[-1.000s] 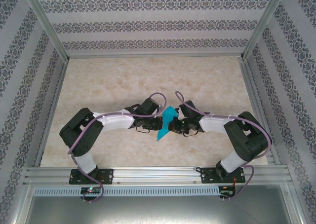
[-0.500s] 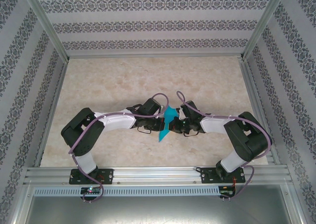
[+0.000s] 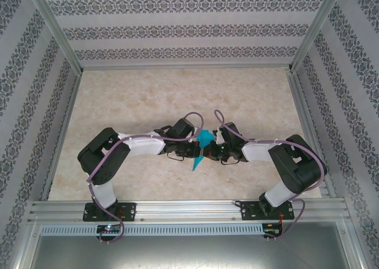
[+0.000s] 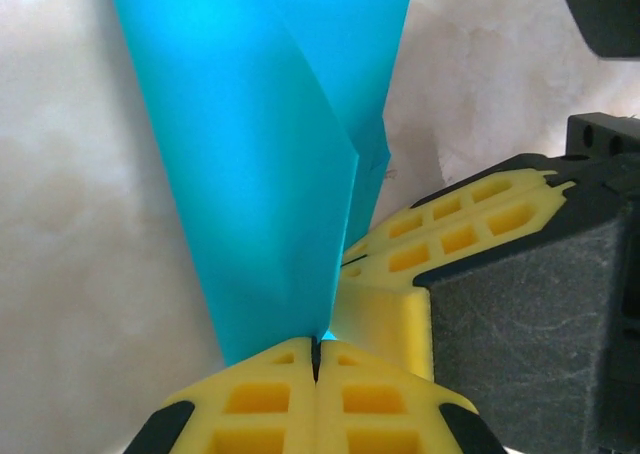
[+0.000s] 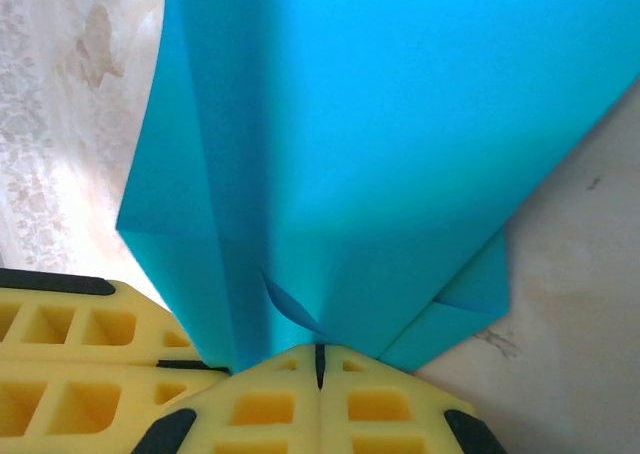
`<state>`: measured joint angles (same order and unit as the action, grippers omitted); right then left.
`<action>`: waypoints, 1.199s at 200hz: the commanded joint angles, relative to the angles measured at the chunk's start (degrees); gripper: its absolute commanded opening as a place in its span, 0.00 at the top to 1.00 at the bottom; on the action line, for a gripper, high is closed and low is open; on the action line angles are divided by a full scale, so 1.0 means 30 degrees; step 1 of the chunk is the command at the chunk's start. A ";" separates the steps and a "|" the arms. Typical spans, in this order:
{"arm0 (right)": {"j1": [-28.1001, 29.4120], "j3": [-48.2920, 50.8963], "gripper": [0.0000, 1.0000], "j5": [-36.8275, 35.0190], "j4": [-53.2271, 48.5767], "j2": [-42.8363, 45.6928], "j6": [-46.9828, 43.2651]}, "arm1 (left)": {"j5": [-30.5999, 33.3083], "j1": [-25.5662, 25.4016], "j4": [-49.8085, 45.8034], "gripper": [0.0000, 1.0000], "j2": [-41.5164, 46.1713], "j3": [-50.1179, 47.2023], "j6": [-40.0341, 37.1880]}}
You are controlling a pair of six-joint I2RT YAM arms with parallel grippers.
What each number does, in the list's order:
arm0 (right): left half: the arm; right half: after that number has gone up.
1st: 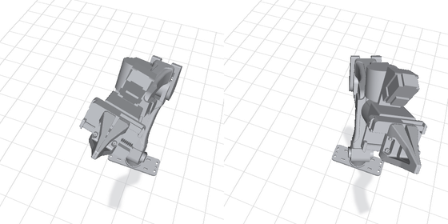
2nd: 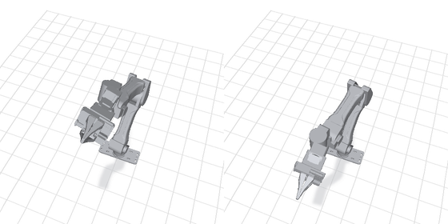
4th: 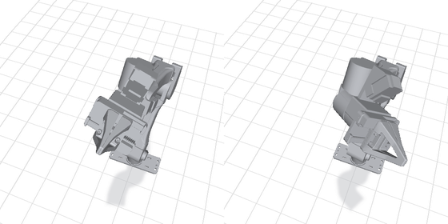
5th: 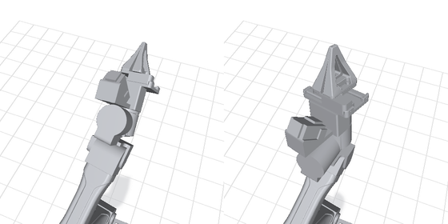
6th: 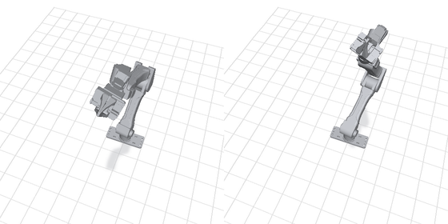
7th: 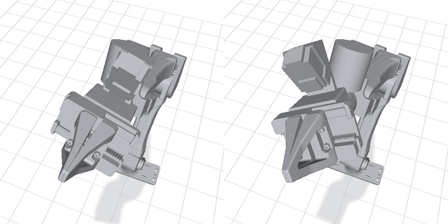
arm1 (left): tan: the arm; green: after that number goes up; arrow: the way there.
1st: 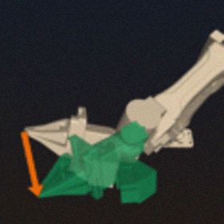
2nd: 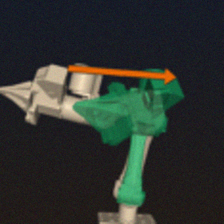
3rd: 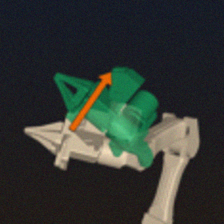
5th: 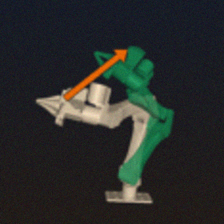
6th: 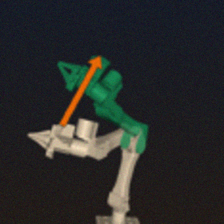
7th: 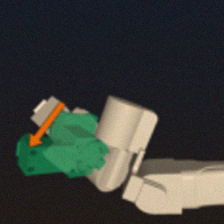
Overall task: Fold a paper plane with a square sheet of paper (pick it up from the middle)
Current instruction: Fold the wing for the fifth time at the center of the table.
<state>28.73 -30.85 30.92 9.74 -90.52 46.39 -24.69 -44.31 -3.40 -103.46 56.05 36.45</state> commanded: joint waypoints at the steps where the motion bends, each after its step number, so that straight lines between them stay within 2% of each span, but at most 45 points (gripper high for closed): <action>1: -0.0201 0.0608 0.96 -0.0345 -0.0229 -0.0328 0.0150 | -0.0554 -0.0317 0.0862 0.94 -0.0343 0.0094 0.0303; 56: -0.0407 0.0900 0.97 -0.0114 0.0226 -0.0138 0.0239 | -0.1371 -0.0316 0.1121 0.95 -0.0488 -0.0314 -0.0158; 116: -0.0553 0.1039 0.97 0.0064 0.0441 0.0171 0.0267 | -0.0669 -0.0297 -0.0478 0.94 -0.0734 -0.0106 -0.1511; 240: -0.0876 0.1853 1.00 0.0723 0.2304 0.0102 0.1568 | -0.1703 -0.0221 0.1623 0.93 -0.1408 -0.0073 -0.0396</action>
<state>26.72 -26.87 33.12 15.77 -89.65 49.65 -28.49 -44.29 -0.78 -106.30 55.86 34.30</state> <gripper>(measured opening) 0.042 0.067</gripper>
